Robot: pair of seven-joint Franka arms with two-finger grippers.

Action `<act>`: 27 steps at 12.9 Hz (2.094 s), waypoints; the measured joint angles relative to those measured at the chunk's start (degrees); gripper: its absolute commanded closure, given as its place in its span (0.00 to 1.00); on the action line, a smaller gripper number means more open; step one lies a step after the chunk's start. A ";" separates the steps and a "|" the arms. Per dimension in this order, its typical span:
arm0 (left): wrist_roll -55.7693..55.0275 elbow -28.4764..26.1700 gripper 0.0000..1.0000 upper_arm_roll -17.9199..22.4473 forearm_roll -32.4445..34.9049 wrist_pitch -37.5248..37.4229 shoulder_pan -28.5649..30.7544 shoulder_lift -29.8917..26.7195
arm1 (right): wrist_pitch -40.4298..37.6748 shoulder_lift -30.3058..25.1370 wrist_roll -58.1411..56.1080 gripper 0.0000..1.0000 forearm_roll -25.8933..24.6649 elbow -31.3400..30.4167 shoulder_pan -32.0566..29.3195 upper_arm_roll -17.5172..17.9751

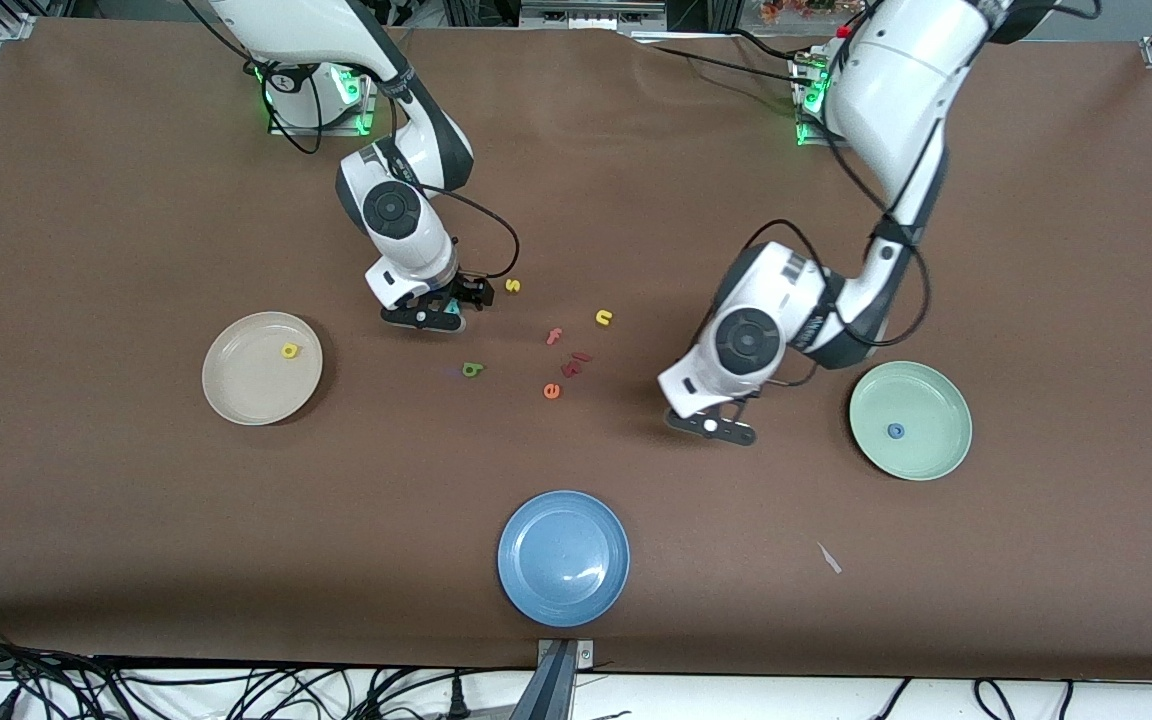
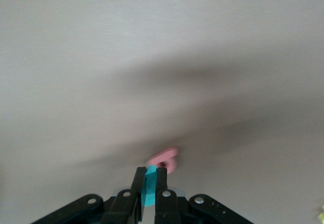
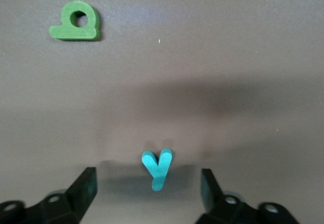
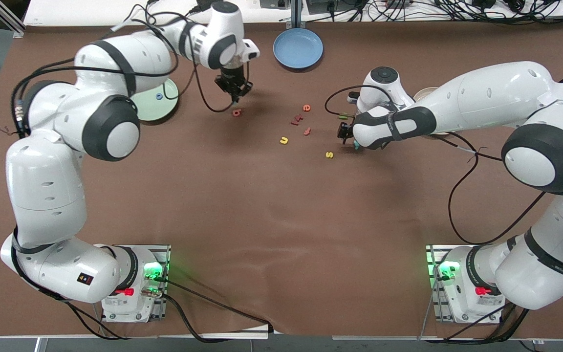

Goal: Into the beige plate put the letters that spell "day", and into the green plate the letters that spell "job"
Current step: 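Drop the cyan j and cyan y onto the green and beige plates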

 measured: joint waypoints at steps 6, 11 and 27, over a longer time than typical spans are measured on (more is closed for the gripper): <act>10.12 -0.62 1.00 0.40 3.87 -7.09 9.97 -3.01 | 0.00 0.31 -0.98 0.65 0.00 0.07 -0.09 -0.18; 25.38 -2.46 1.00 0.48 5.13 -3.04 19.34 -2.13 | 0.00 0.30 -1.26 1.00 0.00 0.22 -0.17 -0.29; 12.39 -3.73 0.00 -12.63 5.09 -3.90 21.77 -2.03 | -17.85 -2.89 -25.61 1.00 0.00 8.43 -0.57 -14.95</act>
